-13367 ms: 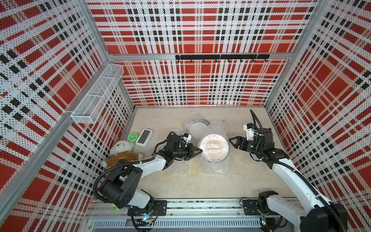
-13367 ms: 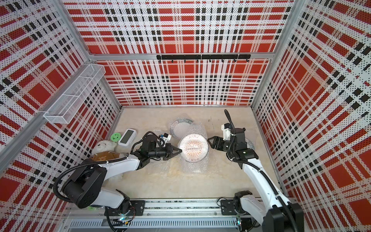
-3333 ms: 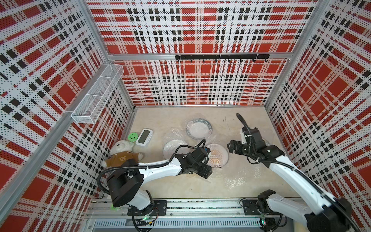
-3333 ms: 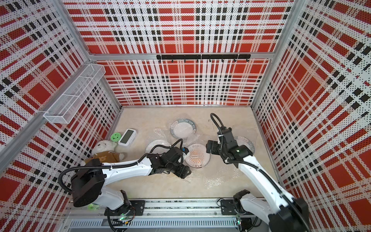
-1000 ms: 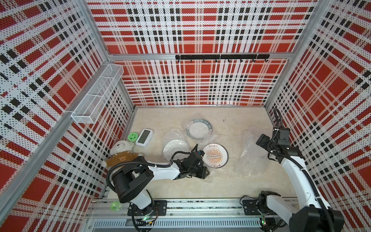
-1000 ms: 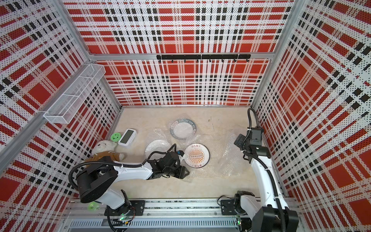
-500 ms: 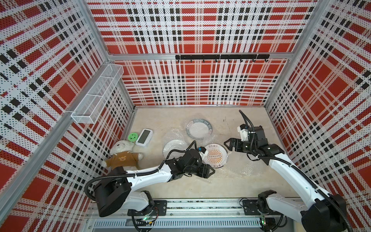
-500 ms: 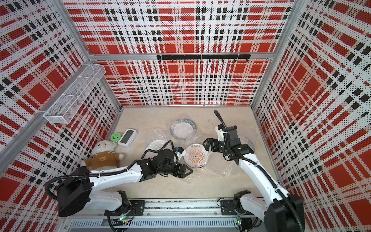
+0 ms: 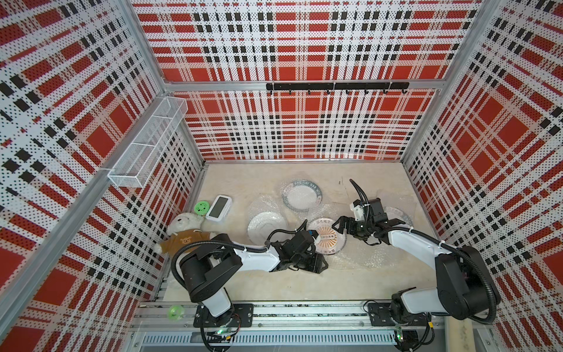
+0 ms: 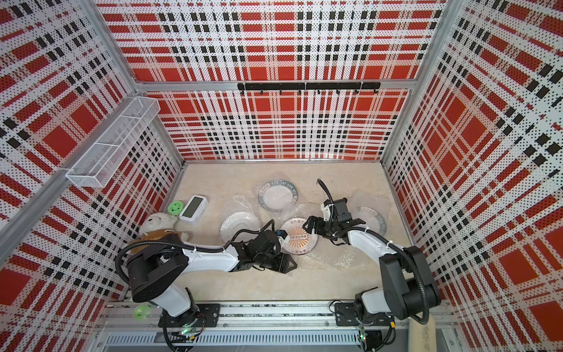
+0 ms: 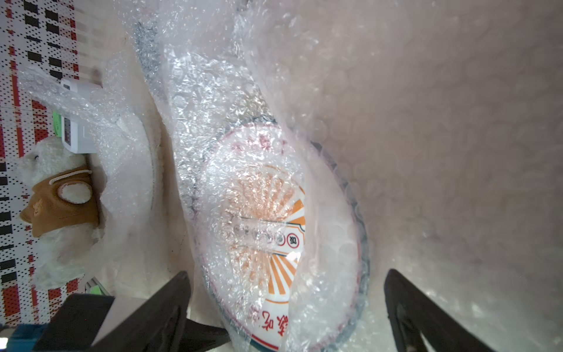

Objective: Unpack dinner plates from bubble wrap
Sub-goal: Unwrap the bubble wrap at the center of the board.

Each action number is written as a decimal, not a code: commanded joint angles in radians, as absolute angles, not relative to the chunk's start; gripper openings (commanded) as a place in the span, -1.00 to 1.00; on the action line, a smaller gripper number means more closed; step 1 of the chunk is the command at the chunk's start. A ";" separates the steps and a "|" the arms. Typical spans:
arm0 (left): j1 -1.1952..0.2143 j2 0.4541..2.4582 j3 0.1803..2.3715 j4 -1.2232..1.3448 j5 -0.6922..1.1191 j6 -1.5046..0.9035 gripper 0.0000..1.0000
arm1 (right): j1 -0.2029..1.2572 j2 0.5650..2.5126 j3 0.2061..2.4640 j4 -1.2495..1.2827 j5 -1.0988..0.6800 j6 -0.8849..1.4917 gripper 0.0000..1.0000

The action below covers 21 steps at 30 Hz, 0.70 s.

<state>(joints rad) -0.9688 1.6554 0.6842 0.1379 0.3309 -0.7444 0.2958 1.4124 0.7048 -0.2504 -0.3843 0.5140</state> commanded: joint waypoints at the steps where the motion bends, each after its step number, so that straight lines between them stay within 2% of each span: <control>1: -0.941 1.676 0.637 0.169 0.287 -0.788 0.16 | 0.253 1.433 0.678 -0.197 -0.367 0.520 1.00; 5: -0.924 1.633 0.585 0.150 0.224 -0.802 0.10 | 0.160 1.434 0.657 -0.205 -0.372 0.505 0.99; 14: -0.869 1.522 0.470 0.125 0.145 -0.876 0.12 | 0.133 1.468 0.683 -0.295 -0.232 0.495 1.00; 21: -0.726 1.394 0.362 0.281 0.239 -0.970 0.18 | 0.121 1.469 0.669 -0.275 -0.254 0.521 1.00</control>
<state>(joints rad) -0.7742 1.4284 0.4015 0.2859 0.2394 -0.9104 0.1265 1.4559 0.6727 -0.2710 -0.2775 0.5079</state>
